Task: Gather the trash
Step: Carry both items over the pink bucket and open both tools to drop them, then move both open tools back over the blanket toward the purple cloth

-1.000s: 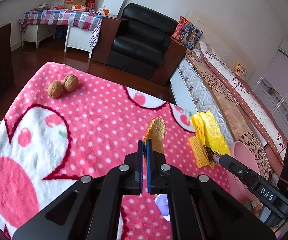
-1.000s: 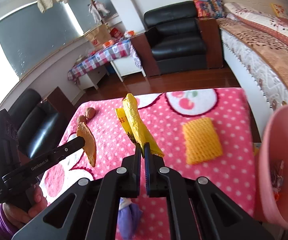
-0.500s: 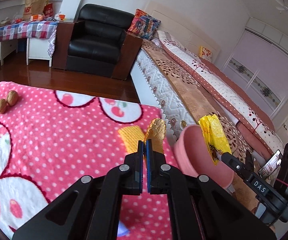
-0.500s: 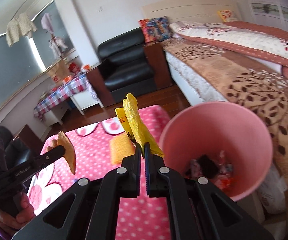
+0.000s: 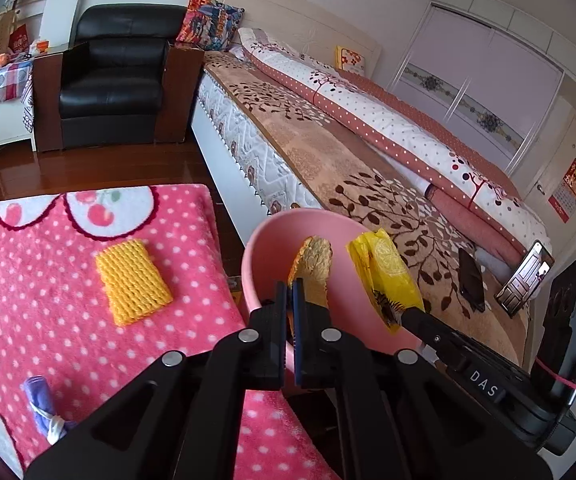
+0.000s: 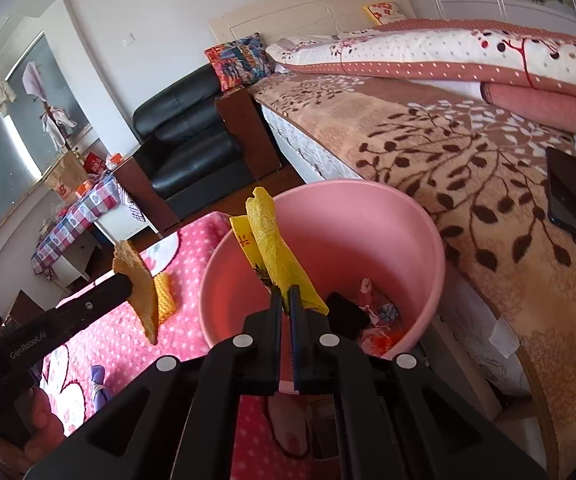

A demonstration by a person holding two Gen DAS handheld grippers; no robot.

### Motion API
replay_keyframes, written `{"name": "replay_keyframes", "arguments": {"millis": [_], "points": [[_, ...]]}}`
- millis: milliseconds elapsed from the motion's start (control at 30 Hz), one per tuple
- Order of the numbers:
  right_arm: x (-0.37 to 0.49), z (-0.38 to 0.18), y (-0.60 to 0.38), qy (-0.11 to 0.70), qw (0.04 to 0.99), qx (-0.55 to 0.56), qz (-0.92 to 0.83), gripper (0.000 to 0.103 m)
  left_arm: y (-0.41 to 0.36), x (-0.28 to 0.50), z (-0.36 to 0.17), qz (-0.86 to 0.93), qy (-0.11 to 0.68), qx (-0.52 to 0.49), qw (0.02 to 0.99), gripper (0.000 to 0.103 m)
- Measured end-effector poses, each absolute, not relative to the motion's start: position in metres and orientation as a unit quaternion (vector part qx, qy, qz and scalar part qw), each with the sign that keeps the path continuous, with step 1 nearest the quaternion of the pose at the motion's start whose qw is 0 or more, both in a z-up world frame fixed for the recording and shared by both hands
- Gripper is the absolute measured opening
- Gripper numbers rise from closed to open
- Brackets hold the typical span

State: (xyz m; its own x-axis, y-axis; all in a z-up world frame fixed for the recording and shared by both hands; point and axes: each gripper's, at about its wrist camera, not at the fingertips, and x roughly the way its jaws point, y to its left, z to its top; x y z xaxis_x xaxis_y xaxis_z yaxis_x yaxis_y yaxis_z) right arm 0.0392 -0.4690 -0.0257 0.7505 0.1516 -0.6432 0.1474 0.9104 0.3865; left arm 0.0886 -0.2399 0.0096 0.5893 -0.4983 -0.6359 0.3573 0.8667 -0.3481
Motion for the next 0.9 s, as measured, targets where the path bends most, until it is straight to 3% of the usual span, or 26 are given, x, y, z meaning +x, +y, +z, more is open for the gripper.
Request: {"name": "replay_keyframes", "arguments": {"millis": [300,333,367,433,467,900], "points": [[0.042,-0.036,-0.479,0.354,0.909,0.22,-0.006,0.005,-0.263,0.096,-0.006,-0.247,0.391,-0.081,0.883,0.002],[0.042,-0.037,-0.479,0.354,0.909,0.219,-0.004,0.006,-0.264,0.097,-0.006,-0.245,0.393,-0.078,0.883,0.005],[0.042,-0.037,-0.478,0.355,0.909,0.217,-0.004,0.006,-0.265,0.098,-0.007,-0.242,0.393,-0.076,0.884,0.018],[0.042,-0.037,-0.478,0.354,0.91,0.216,-0.009,0.02,-0.263,0.097,-0.006,-0.239,0.39,-0.084,0.886,0.04],[0.042,-0.037,-0.479,0.352,0.91,0.218,-0.009,0.029,-0.262,0.097,-0.005,-0.238,0.387,-0.087,0.887,0.042],[0.027,-0.024,-0.438,0.345,0.918,0.192,0.044,0.039,-0.218,0.074,0.02,-0.213,0.361,-0.081,0.905,0.042]]}}
